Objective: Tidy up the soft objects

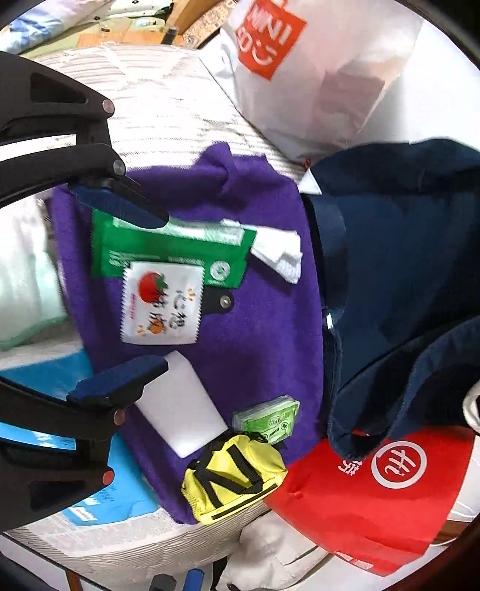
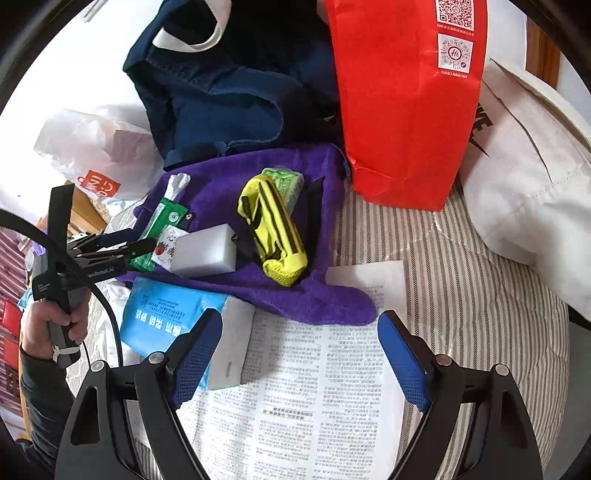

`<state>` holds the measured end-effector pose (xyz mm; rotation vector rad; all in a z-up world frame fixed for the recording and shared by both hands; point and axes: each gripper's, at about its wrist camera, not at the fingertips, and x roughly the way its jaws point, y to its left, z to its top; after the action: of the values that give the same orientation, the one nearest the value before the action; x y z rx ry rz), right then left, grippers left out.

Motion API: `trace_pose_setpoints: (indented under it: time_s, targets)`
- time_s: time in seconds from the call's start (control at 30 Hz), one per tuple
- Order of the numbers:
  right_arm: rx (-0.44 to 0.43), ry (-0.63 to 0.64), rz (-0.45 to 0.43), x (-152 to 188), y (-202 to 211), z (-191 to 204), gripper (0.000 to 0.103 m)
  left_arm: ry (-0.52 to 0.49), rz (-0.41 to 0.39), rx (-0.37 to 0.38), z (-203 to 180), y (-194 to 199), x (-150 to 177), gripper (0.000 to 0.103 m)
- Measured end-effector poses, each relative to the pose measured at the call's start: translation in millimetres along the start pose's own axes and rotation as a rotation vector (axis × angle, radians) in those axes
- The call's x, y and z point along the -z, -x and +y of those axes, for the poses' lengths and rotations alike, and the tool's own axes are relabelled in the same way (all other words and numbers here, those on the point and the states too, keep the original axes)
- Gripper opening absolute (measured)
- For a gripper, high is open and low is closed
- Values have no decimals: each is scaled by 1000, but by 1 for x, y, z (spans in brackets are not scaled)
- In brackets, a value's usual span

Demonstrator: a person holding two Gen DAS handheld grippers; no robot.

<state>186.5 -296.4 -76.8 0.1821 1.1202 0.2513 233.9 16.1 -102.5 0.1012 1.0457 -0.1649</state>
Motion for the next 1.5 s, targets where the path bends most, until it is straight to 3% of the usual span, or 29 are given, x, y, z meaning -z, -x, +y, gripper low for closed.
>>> trace_pose_setpoints:
  time_s: [0.3,0.6,0.83,1.0,1.03,1.07,1.17,1.4,1.5]
  targets:
    - [-11,16,0,14,6,10,86,77,-11,-26,33,26,43,70]
    - [-19,35,4,27,10,21,86,124,5,-31,44,39,99,70]
    - [-15,60,14,40,13,33,86,49,-26,1,25,43,127,70]
    - [-29,55,-1,47,19,34,86,41,3,12,20,28,128,70]
    - [-29,58,-2,48,20,34,86,40,0,17,19,28,129,58]
    - [-27,59,-1,49,20,34,86,37,-7,30,18,28,130,38]
    - [-28,53,-4,51,22,31,86,56,6,89,18,27,130,27]
    - [-23,37,3,51,20,24,86,33,28,94,11,22,134,27]
    - [-24,41,9,51,18,26,86,19,58,59,7,13,136,39]
